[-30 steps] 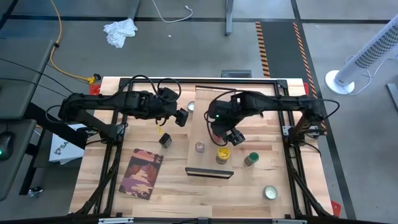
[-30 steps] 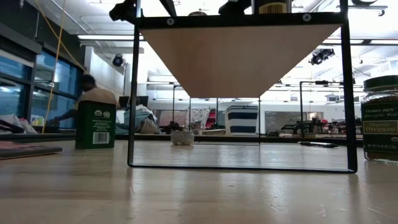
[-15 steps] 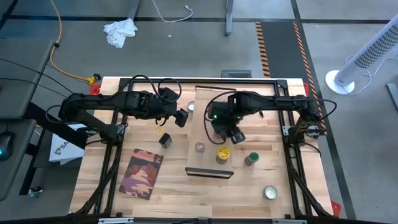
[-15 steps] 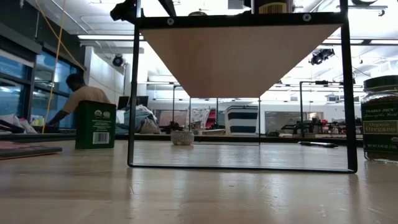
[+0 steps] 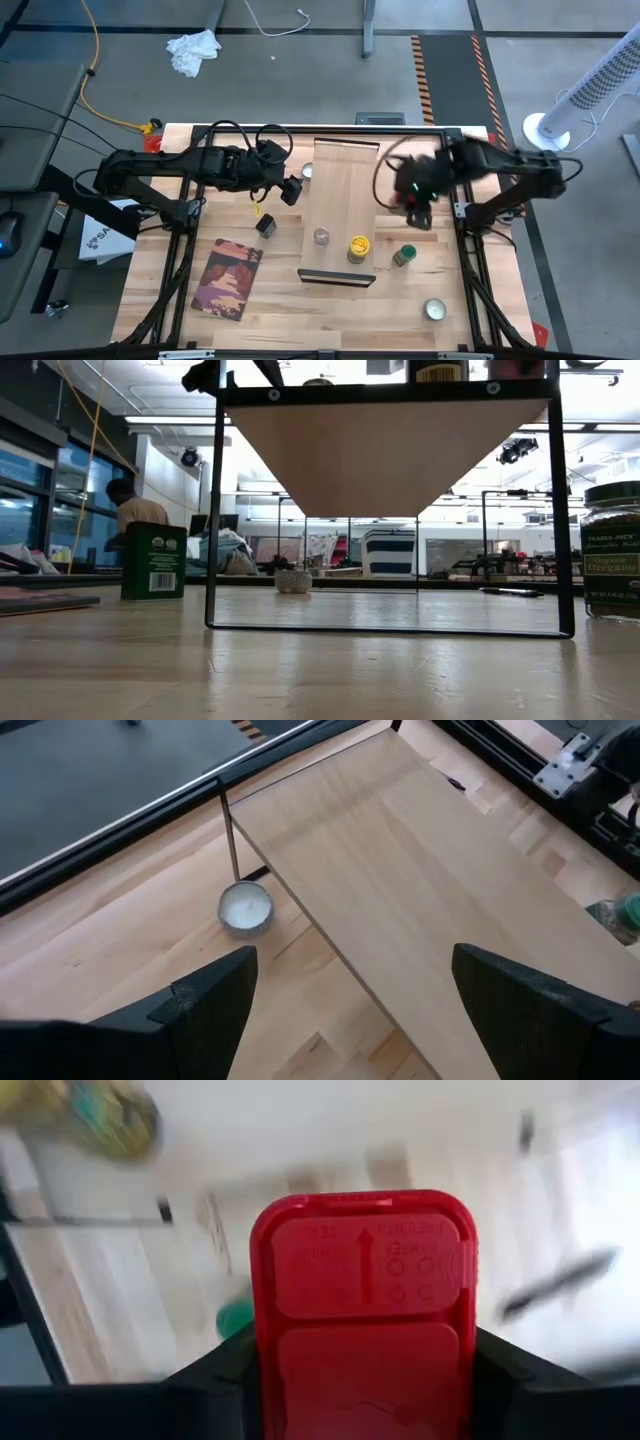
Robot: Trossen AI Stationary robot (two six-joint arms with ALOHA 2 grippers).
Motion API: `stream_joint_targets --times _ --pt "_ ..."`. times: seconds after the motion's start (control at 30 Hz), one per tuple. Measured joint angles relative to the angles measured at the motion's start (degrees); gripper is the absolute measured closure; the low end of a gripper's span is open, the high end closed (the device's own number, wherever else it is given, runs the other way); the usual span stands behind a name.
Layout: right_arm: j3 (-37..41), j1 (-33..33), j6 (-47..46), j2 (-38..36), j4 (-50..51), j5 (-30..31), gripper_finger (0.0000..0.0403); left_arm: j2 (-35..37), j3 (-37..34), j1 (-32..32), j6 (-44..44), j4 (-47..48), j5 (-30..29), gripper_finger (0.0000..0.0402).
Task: Shelf spices
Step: Remove the red seasoning can from the shelf, then remove the yellow seasoning can from the shelf
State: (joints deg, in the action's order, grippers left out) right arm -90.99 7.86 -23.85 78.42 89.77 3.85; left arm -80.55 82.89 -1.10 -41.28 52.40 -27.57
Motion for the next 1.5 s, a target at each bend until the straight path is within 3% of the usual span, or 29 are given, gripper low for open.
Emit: stream_joint_targets --times 0.2,0.4,0.53,0.77,1.0,1.2,1.37,1.5 --pt "22.5 16.7 -32.3 -10.5 -5.1 0.0 0.0207 0.0 0.0 0.0 1.0 0.0 0.0 0.0071" --pt "37.8 28.6 -56.6 -17.4 -11.8 0.8 0.0207 0.0 0.0 0.9 1.0 0.0 0.2 0.0071" --pt "44.8 31.2 -63.0 -17.8 -17.4 3.4 0.0207 0.0 0.0 1.4 1.0 0.0 0.2 0.0071" --pt "52.5 31.1 -64.7 -17.7 -28.7 5.1 0.0203 0.0 0.0 2.0 0.5 0.0 0.2 0.0071" --pt "51.1 31.0 -62.0 -17.7 -26.7 3.1 0.0073 0.0 0.0 2.0 -1.5 0.0 0.0 0.0071" --pt "43.1 31.0 -55.5 -17.7 -16.5 1.4 0.0044 0.0 0.0 2.0 -0.5 0.0 0.0 0.0071" --pt "29.2 30.8 -53.6 -17.8 -1.4 11.7 0.0042 0.0 0.2 2.7 1.8 0.1 1.1 0.0071" --pt "18.6 28.2 -49.4 -17.5 -3.1 21.4 0.0042 0.0 1.7 3.0 5.1 -0.1 1.5 0.0071"
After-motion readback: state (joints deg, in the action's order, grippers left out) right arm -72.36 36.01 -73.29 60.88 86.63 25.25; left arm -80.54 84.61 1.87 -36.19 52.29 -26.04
